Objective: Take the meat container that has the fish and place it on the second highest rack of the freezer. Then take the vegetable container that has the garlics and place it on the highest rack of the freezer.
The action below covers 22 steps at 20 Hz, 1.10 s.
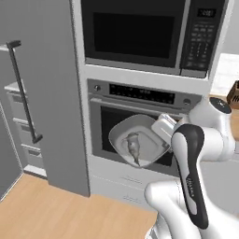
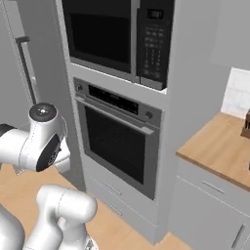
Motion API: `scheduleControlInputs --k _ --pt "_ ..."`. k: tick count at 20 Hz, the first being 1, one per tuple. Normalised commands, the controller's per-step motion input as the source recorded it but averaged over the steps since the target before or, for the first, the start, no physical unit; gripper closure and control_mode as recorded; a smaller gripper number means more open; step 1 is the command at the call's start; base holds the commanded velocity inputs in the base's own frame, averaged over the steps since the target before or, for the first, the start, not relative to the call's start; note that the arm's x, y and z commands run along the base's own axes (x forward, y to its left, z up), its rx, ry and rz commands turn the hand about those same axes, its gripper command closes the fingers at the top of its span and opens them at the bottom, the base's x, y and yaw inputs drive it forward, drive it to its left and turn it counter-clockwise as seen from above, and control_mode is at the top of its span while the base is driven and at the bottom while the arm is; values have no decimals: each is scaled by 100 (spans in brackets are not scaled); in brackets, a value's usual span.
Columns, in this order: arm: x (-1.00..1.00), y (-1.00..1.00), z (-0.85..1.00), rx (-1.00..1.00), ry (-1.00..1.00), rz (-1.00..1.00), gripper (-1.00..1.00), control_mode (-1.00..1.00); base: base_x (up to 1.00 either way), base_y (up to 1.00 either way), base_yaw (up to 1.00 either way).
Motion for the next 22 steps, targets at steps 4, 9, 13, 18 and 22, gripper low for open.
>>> scheduleControlInputs --k 4,9,13,18,22 --pt "0 0 0 0 0 0 100 100 99 100 0" --pt "0 0 0 0 0 0 100 100 88 100 0" --pt "0 0 0 0 0 0 100 100 82 100 -5" --pt "0 0 0 0 0 0 100 100 73 100 -25" --pt "0 0 0 0 0 0 100 100 59 100 -40"
